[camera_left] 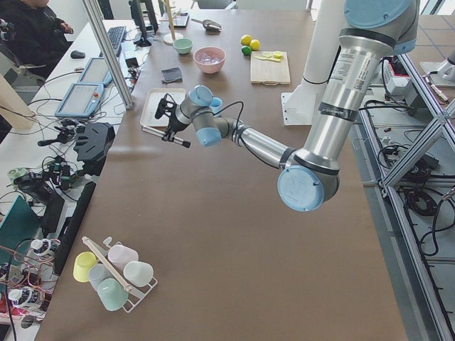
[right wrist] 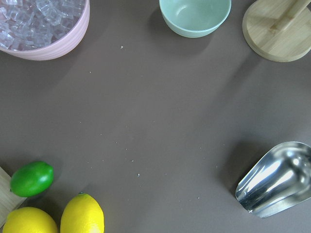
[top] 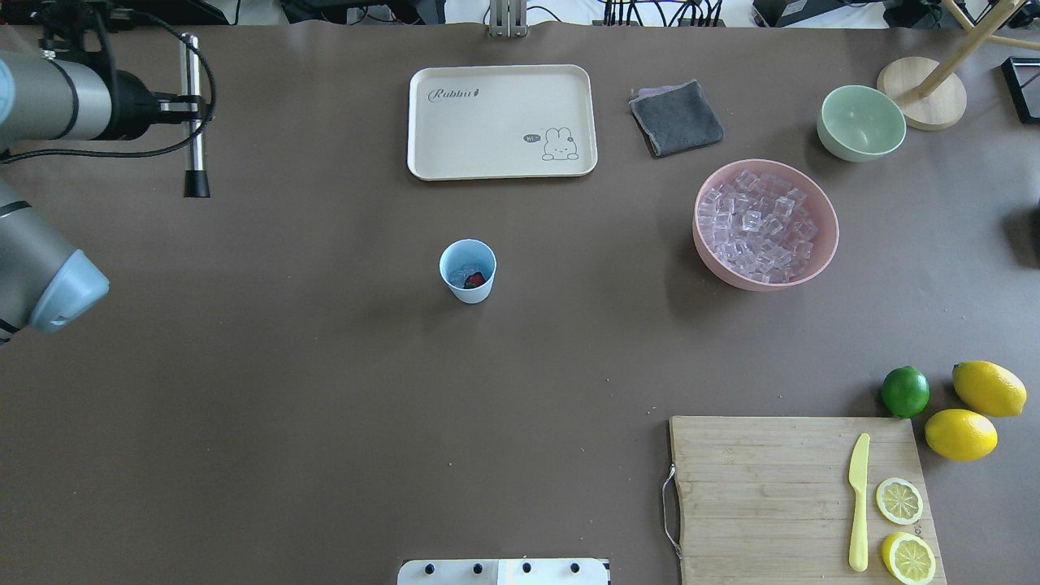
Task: Mash ice and strawberries in cup
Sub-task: 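Lift the muddler out of the cup and carry it back, then lay the muddler on the table and open the left gripper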
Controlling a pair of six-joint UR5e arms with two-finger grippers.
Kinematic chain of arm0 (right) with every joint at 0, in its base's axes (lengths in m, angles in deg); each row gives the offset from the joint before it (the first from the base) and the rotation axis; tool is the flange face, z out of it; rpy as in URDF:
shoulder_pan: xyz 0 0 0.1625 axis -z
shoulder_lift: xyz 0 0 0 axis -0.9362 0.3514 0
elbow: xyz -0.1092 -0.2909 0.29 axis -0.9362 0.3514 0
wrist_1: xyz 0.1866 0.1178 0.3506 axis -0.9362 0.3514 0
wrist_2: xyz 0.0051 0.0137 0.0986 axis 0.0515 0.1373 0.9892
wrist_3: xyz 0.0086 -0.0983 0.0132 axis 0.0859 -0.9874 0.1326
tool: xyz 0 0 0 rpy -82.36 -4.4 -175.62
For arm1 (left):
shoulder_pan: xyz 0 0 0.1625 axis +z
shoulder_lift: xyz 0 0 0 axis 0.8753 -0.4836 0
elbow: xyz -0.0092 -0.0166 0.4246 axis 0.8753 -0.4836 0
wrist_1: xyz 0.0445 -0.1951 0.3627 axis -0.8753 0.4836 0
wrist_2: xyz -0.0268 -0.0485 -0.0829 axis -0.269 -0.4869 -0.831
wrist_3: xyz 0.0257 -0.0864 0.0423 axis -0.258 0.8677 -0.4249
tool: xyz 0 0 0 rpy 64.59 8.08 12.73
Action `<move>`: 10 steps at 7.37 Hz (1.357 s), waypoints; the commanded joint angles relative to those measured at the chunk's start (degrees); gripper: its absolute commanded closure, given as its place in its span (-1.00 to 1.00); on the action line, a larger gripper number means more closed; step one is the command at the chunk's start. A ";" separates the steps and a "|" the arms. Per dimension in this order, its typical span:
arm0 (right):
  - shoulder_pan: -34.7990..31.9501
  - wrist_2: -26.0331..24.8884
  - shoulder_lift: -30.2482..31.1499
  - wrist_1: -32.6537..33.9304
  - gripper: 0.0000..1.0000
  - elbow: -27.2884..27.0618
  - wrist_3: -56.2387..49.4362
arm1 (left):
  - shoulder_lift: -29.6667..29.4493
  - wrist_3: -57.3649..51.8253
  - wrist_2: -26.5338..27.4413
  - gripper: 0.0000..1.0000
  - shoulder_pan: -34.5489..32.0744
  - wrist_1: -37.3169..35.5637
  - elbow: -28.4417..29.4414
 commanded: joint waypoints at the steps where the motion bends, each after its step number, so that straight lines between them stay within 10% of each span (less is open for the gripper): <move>1: -1.32 -0.27 -0.59 0.09 -0.98 0.54 -0.06 | 5.91 -9.60 -10.88 1.00 -4.44 0.54 6.03; 5: -1.24 -0.80 -1.64 0.00 -0.98 0.63 0.02 | 8.29 -17.54 -11.17 1.00 -4.89 1.43 12.67; 6: -1.24 -0.88 -1.64 0.09 -0.98 1.76 0.02 | 8.46 -17.63 -11.17 -0.98 -3.84 1.69 13.28; 8: -1.24 -1.76 -1.82 0.09 -0.98 3.17 -0.50 | 8.99 -17.37 -13.87 -0.96 -3.91 1.78 12.15; 10: -1.24 -2.72 -1.56 0.17 -0.98 3.26 -0.07 | 8.82 -17.54 -27.45 -0.96 -14.12 1.17 10.91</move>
